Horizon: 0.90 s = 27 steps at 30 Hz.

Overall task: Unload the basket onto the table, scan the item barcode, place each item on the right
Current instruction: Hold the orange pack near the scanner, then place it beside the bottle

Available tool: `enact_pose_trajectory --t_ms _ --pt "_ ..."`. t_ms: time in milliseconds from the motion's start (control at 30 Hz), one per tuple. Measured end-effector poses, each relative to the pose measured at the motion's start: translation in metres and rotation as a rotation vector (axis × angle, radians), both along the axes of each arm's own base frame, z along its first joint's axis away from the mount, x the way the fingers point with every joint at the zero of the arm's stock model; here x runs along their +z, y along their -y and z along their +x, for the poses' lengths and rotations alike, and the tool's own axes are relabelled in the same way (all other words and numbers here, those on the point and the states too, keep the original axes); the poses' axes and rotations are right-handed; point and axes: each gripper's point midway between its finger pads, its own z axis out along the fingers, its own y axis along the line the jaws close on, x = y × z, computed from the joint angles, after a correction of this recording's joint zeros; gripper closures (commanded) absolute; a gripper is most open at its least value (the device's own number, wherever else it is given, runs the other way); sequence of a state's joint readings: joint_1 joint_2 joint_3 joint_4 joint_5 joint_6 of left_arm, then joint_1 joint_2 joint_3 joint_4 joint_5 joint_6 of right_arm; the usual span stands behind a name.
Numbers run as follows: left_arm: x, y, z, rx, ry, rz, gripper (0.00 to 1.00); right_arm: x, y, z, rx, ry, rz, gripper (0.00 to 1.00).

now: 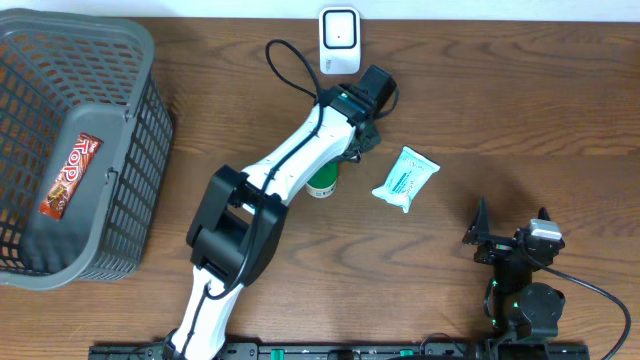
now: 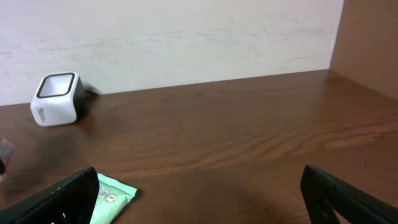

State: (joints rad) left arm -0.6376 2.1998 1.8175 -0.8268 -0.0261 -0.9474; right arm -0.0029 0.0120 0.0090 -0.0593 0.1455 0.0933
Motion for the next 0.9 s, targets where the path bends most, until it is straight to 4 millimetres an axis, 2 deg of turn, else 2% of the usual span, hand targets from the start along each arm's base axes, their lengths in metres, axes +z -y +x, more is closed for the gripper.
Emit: enact_pose_trajectory --t_ms 33,67,100,167,200,267,300,333,367,433,467,733,900 --pt "-0.003 0.001 -0.001 -0.003 -0.006 0.002 0.49 0.0 0.0 0.0 0.0 0.0 0.0 0.01" --pt "-0.007 0.005 -0.005 -0.007 -0.02 -0.004 0.32 0.0 0.0 0.0 0.0 0.0 0.0 0.01" --pt "-0.007 0.011 -0.009 -0.017 -0.032 -0.016 0.25 0.0 0.0 0.0 0.0 0.0 0.0 0.01" --pt "-0.007 0.018 -0.015 -0.037 -0.04 -0.025 0.14 0.0 0.0 0.0 0.0 0.0 0.0 0.01" --pt "-0.008 0.026 -0.022 -0.068 -0.047 -0.029 0.14 0.0 0.0 0.0 0.0 0.0 0.0 0.01" --pt "-0.007 0.028 -0.028 -0.095 -0.056 -0.021 0.14 0.0 0.0 0.0 0.0 0.0 0.0 0.01" --pt "-0.007 0.028 -0.029 -0.104 -0.06 -0.02 0.16 0.0 0.0 0.0 0.0 0.0 0.0 0.01" --pt "-0.007 0.028 -0.029 -0.111 -0.06 -0.021 0.24 0.0 0.0 0.0 0.0 0.0 0.0 0.01" --pt "-0.006 0.028 -0.028 -0.113 -0.059 -0.022 0.61 0.0 0.0 0.0 0.0 0.0 0.0 0.01" --pt "-0.003 0.026 -0.026 -0.117 -0.053 -0.026 0.88 0.0 0.0 0.0 0.0 0.0 0.0 0.01" --pt "-0.002 0.025 -0.024 -0.117 -0.049 -0.028 0.92 0.0 0.0 0.0 0.0 0.0 0.0 0.01" --pt "0.003 0.027 -0.013 -0.119 -0.009 -0.051 0.93 0.0 0.0 0.0 0.0 0.0 0.0 0.01" --pt "0.002 0.022 -0.01 -0.108 0.013 -0.018 0.92 0.0 0.0 0.0 0.0 0.0 0.0 0.01"
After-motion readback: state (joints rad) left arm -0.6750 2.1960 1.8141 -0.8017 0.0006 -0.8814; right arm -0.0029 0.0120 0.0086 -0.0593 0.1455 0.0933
